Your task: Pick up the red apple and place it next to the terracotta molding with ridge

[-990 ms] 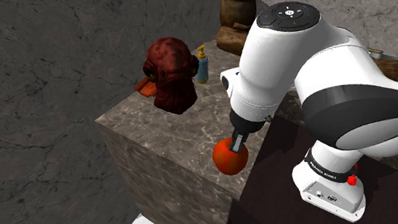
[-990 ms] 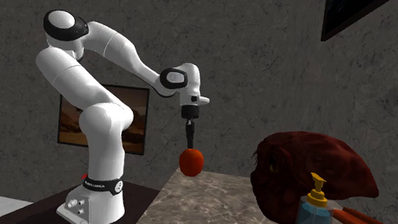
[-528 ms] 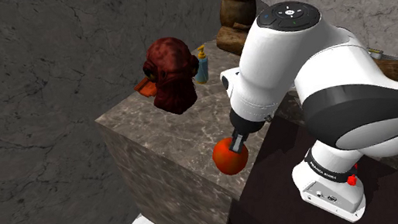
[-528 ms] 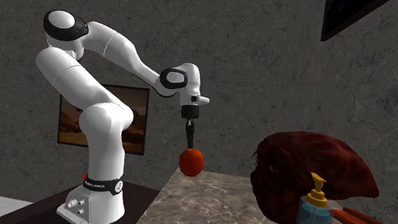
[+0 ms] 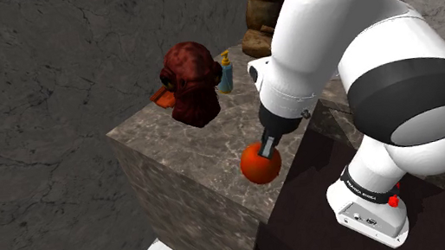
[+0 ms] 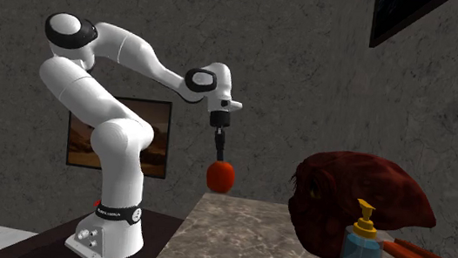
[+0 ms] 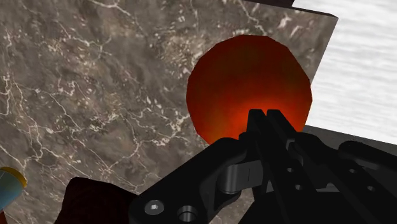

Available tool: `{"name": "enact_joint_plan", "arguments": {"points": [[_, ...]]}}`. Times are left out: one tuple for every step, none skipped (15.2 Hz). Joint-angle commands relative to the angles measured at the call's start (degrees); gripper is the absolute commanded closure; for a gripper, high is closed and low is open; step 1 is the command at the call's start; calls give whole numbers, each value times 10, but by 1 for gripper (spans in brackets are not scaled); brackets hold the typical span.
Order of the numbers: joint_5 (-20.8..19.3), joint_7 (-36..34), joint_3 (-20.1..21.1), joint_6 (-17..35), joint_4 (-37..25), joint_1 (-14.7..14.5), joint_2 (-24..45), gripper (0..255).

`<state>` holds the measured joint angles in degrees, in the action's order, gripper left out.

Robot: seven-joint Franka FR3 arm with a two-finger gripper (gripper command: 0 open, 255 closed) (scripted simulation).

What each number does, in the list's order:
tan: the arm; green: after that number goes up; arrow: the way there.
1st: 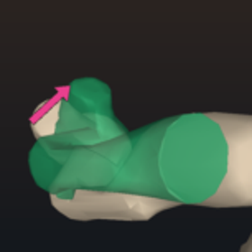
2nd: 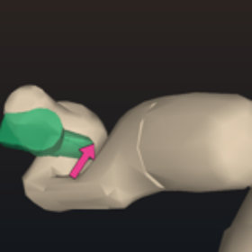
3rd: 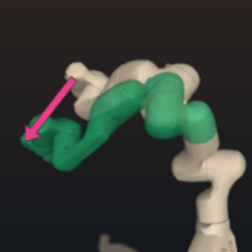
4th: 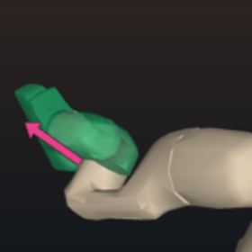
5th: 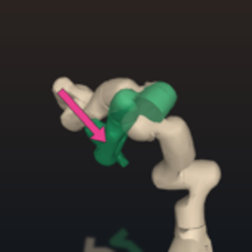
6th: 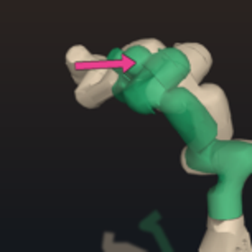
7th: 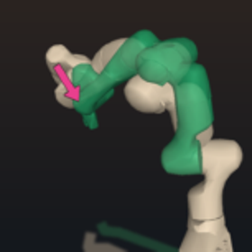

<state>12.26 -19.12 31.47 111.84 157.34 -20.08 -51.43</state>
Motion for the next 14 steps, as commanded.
{"name": "enact_joint_plan", "arguments": {"points": [[-4, 3, -6, -18, -13, 1, -5, 255], [-7, 4, -9, -26, -19, 2, -7, 255], [-9, 5, -12, -34, -26, 3, -8, 255], [-11, 6, -15, -41, -33, 4, -9, 255], [-13, 7, -18, -49, -40, 5, -10, 255], [-15, 8, -21, -57, -47, 6, -11, 255], [-17, 10, -23, -64, -54, 7, -12, 255], [-19, 11, -26, -72, -61, 8, -13, 255], [-22, 12, -28, -79, -68, 9, -13, 255], [-24, 13, -31, -87, -75, 10, -13, 255], [-26, 14, -33, -94, -83, 11, -13, 255], [-28, 15, -36, -101, -90, 12, -13, 255], [-29, 16, -38, -108, -97, 13, -13, 255], [-31, 17, -40, -116, -105, 15, -13, 255]]}}
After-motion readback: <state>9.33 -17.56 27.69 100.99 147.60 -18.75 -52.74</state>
